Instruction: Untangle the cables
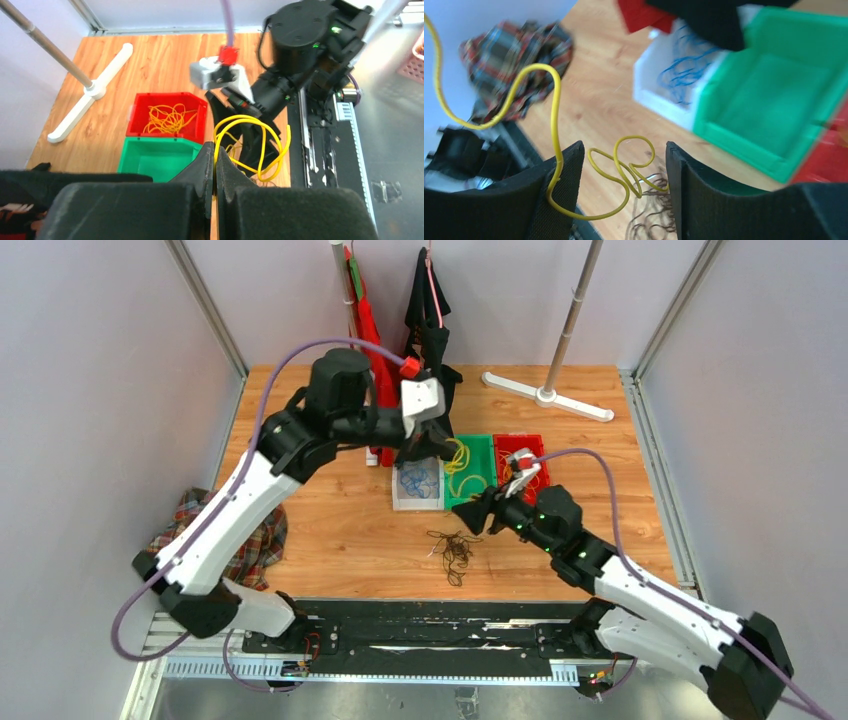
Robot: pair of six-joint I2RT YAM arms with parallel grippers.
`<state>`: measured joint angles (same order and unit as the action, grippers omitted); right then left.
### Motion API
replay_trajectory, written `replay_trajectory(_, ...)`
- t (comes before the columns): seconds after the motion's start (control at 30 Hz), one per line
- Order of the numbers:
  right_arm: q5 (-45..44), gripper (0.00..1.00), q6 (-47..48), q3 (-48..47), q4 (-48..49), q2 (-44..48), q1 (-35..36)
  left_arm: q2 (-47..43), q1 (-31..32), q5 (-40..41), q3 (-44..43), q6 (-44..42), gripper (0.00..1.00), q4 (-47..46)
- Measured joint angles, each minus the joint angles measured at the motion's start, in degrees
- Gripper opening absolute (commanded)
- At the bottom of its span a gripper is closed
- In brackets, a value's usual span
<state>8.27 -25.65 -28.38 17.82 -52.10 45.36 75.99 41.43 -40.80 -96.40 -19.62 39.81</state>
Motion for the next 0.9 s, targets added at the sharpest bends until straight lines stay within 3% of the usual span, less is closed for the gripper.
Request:
replay_trajectory(0.23, -15.1, 0.62, -1.7, -0.1, -12.1, 9.8, -8.9, 14.2, 0.3, 0.0, -12.2, 3.8, 0.00, -3.3)
replay_trajectory(0.5, -30.5, 0.64, -4.6, -4.4, -26.9, 5.2, -12.7, 25.4, 2.0, 0.9, -19.2, 5.7, 0.00, -7.2)
replay_trajectory(0.9, -34.3, 0.63, -8.6, -3.7, -33.3, 6.8, -17.7, 37.2, 2.3, 3.1, -25.8, 7.0, 0.00, -11.7)
